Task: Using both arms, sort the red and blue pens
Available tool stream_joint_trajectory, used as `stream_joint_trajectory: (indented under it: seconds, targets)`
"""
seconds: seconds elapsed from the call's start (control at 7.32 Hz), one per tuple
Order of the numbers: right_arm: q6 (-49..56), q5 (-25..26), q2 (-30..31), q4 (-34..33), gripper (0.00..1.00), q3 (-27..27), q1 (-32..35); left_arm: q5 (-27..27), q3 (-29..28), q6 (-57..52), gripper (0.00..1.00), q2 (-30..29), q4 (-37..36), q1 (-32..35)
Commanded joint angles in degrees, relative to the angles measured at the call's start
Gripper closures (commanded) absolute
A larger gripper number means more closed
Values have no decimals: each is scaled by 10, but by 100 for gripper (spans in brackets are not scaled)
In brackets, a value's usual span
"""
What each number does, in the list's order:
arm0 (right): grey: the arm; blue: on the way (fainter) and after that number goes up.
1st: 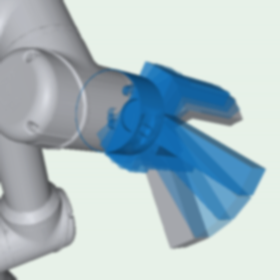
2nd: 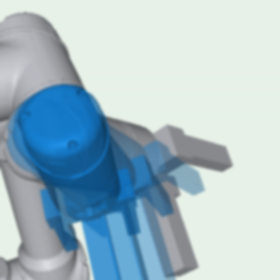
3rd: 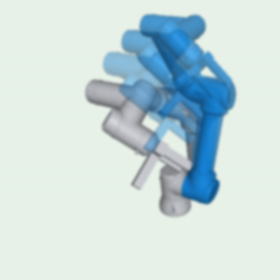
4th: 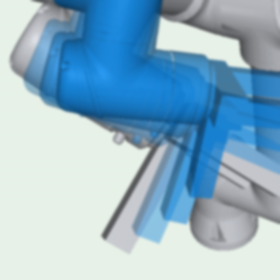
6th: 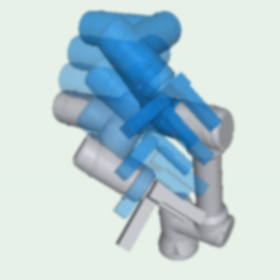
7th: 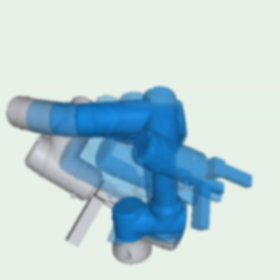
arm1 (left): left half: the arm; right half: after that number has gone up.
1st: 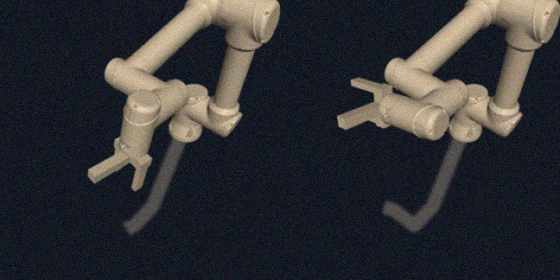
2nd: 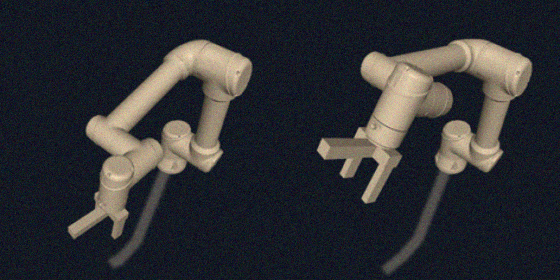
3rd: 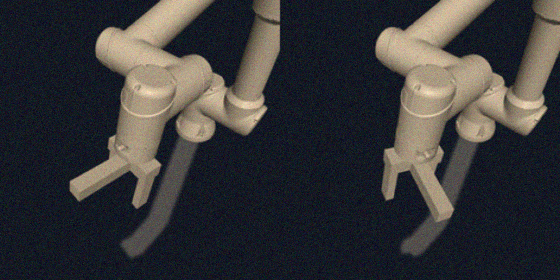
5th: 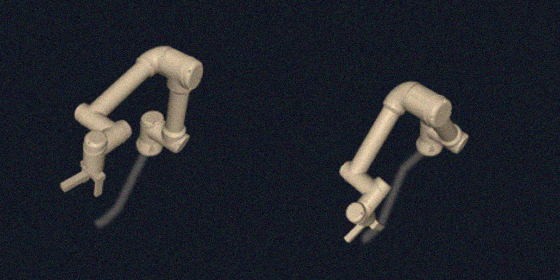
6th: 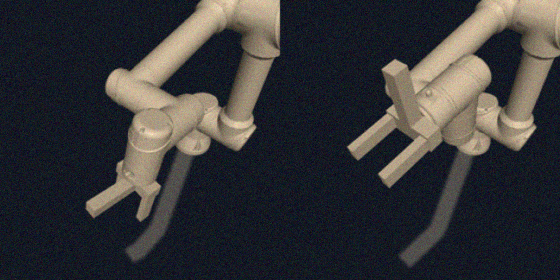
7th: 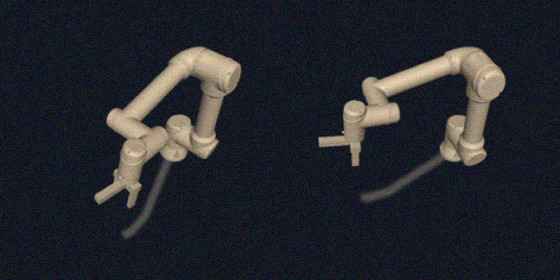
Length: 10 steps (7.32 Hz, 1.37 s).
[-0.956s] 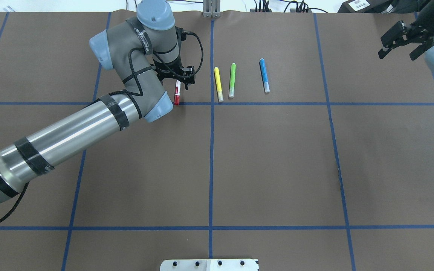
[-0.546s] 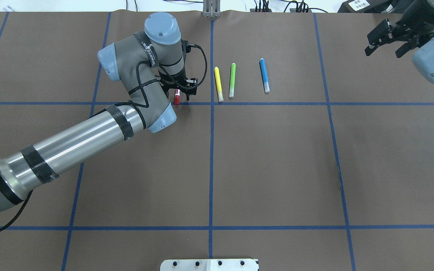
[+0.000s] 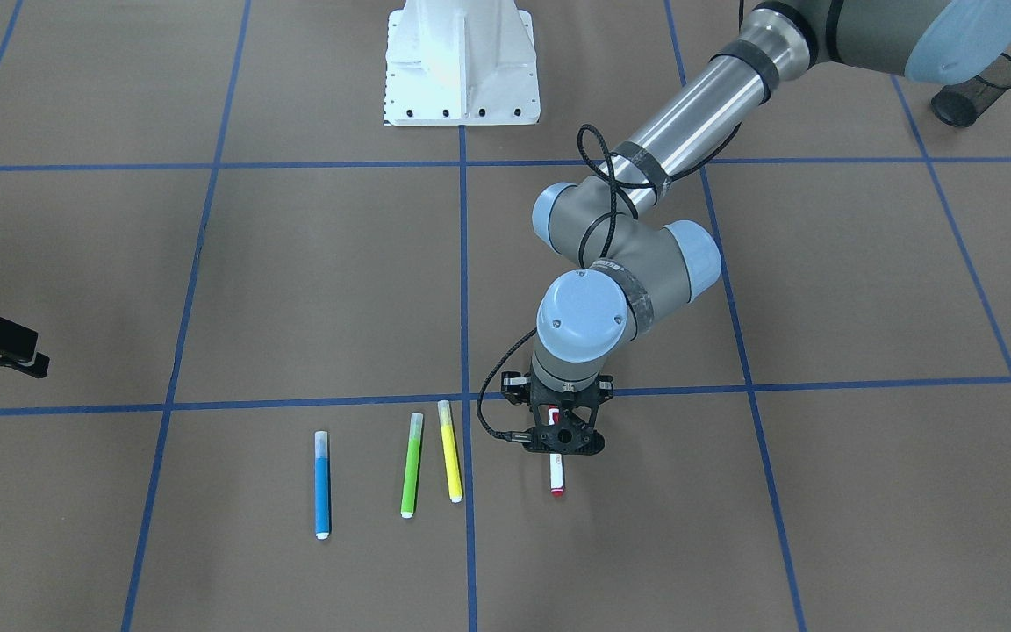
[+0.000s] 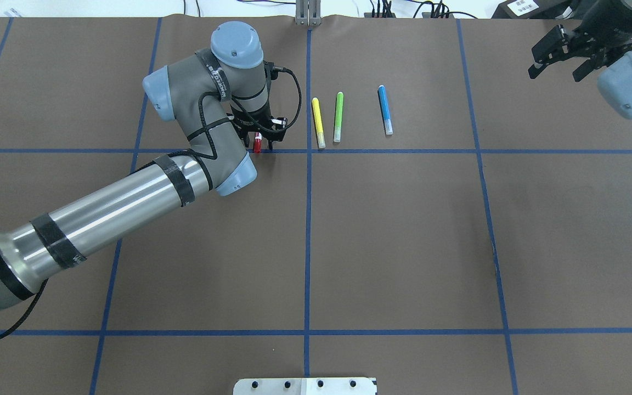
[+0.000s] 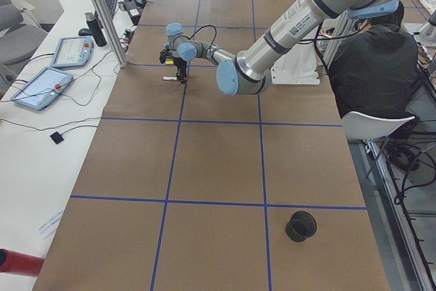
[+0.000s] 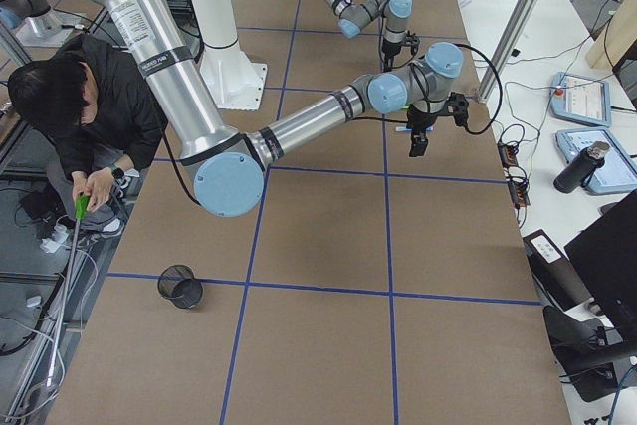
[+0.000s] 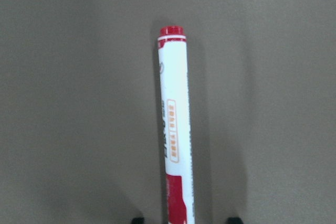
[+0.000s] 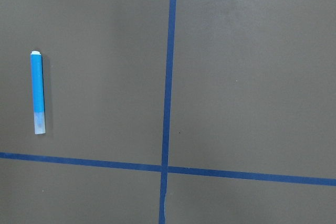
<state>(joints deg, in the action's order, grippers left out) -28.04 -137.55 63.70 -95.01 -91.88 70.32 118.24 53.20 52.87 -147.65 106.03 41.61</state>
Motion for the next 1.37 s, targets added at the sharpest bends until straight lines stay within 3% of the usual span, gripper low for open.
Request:
stream_joint_trajectory:
  seconds: [0.0, 0.27, 0.41, 0.68, 0.96, 1.23]
  targets:
    - [0, 0, -1, 0, 1, 0, 0, 1, 6, 15, 100, 0, 0, 3]
    - [0, 0, -4, 0, 0, 1, 0, 21, 29, 25, 100, 1, -7, 26]
    - [0, 3, -17, 0, 1, 9, -1, 59, 44, 25, 100, 1, -29, 49]
    - [-9, 24, -88, 5, 1, 75, -21, 104, 96, 19, 100, 25, -72, 96]
    - [-155, 63, -137, 129, 1, 154, -88, 137, 141, 13, 100, 84, -75, 141]
    - [-245, 152, -164, 165, 2, 177, -171, 197, 225, -16, 100, 170, -104, 213]
